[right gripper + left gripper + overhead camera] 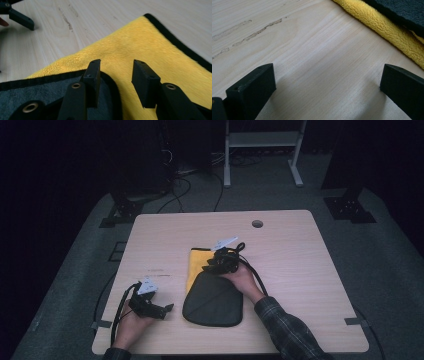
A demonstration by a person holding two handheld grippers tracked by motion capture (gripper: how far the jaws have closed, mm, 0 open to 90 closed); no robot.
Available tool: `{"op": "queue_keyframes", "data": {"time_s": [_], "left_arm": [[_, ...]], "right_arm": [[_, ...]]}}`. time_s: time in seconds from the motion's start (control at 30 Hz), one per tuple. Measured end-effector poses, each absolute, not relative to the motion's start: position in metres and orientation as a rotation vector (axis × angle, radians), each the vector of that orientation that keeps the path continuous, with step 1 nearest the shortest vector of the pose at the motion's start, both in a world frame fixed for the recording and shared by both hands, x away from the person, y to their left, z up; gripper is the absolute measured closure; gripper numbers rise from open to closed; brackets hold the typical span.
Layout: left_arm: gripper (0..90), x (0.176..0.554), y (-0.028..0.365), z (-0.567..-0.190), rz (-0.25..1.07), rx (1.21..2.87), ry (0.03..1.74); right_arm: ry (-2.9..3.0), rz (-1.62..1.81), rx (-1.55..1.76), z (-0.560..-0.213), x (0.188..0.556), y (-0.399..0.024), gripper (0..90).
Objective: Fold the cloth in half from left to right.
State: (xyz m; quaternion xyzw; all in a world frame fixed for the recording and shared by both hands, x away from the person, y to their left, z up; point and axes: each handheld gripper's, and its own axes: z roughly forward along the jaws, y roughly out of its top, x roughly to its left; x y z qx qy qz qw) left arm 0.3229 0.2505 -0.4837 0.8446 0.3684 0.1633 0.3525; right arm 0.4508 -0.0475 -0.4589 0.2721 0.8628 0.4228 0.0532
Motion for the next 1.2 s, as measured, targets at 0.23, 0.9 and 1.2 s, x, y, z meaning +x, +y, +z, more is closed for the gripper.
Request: {"op": "queue_keyframes", "data": {"time_s": [0.23, 0.9, 1.2], "left_arm": [[0.0, 0.323, 0.251, -0.484, 0.422, 2.185, 0.953], [0.0, 0.323, 0.251, -0.484, 0.423, 2.185, 0.953], [0.0, 0.323, 0.251, -0.484, 0.425, 2.187, 0.952]], "right_arm": [[2.665, 1.206, 0.780, -0.464, 0.452, -0.031, 61.9], [2.704, 1.321, 0.731, -0.442, 0.439, -0.053, 87.3], [2.706, 1.432, 0.707, -0.431, 0.412, -0.082, 87.7]]}}
